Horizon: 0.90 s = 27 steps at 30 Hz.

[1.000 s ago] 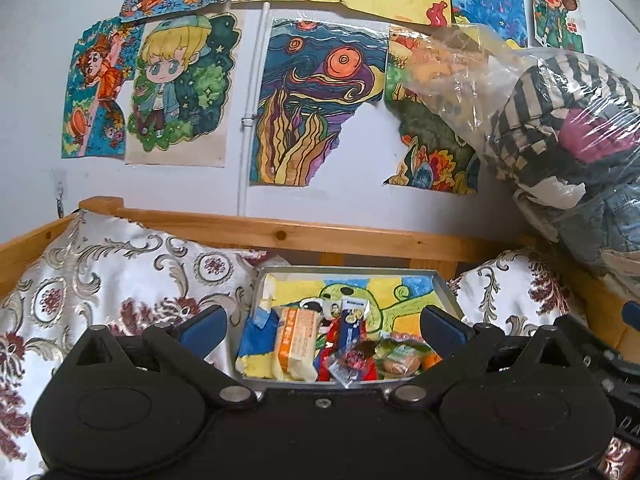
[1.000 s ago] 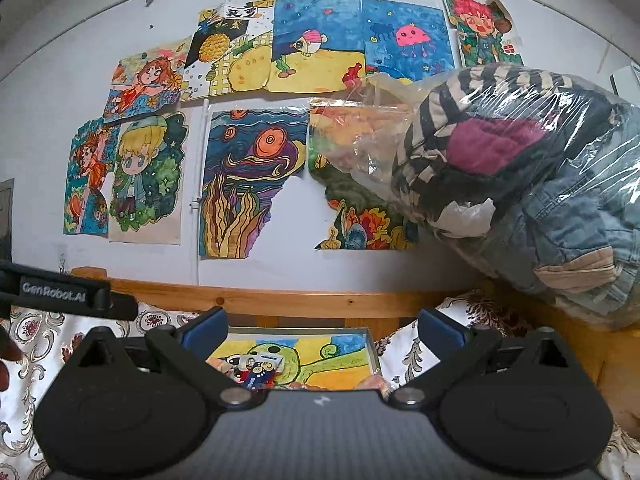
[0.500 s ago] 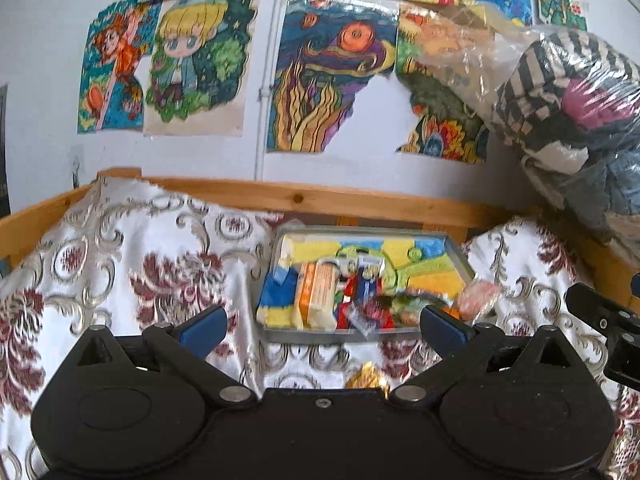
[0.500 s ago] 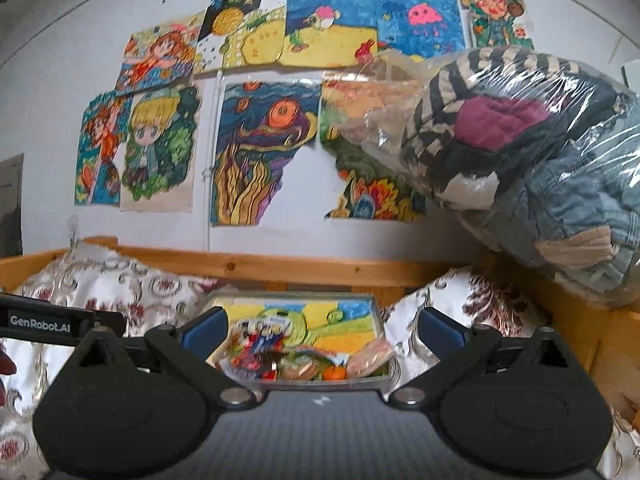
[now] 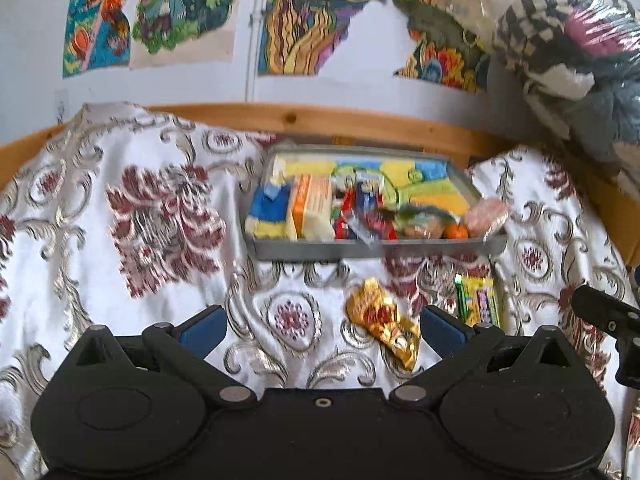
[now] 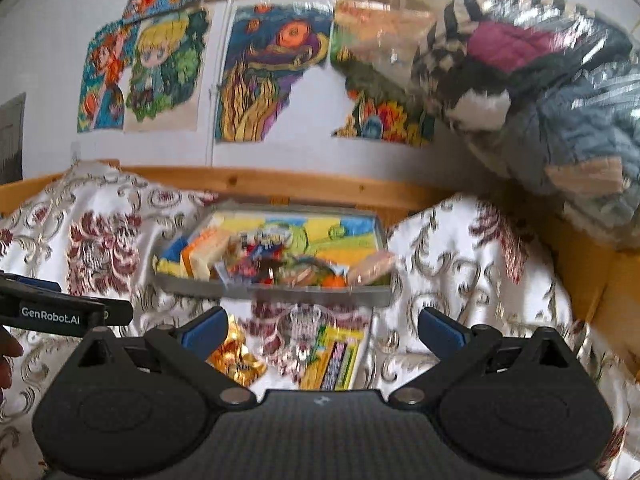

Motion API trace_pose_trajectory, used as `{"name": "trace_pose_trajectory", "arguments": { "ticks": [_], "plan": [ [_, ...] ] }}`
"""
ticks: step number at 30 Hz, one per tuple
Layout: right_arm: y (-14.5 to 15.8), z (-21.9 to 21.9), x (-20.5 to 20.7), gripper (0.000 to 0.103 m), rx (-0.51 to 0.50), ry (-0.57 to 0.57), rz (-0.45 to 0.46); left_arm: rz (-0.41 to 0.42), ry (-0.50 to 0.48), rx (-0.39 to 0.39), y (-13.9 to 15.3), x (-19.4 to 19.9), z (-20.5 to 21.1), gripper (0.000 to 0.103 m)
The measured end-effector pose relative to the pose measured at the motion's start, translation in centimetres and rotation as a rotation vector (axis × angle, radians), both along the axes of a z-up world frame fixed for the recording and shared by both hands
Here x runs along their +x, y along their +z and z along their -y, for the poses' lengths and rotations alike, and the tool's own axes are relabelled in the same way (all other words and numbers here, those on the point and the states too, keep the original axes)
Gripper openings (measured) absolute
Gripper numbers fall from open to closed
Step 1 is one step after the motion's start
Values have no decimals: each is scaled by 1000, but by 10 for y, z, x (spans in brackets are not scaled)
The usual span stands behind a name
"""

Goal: Organize snacks
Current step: 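Reach the left tool to the gold snack bag while the right tool reaches the yellow biscuit pack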

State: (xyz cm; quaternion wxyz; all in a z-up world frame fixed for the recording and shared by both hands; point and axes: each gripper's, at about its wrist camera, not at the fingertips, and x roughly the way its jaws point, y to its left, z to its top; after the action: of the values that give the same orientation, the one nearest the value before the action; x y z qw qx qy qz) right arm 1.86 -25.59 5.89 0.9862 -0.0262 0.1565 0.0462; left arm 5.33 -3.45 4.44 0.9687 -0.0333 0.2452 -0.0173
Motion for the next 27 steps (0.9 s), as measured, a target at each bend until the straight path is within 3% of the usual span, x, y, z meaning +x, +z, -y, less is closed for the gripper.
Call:
{"name": "trace_pose_trajectory", "arguments": {
  "ticks": [5,14,21,27],
  "plan": [
    [-17,6,13,103,45,0,-86,-84,-55,-20,-19,19,5,102],
    [-41,11,34,103,21,-16,-159,-167,-91,-48,-46,56,16,102],
    [-64,6,51,103,-87,24,-192,-227,-101,-170,-64,87,13,102],
    [-79,1,77,91,-81,85,-220,-220,-125,-214,-77,108,12,102]
  ]
}}
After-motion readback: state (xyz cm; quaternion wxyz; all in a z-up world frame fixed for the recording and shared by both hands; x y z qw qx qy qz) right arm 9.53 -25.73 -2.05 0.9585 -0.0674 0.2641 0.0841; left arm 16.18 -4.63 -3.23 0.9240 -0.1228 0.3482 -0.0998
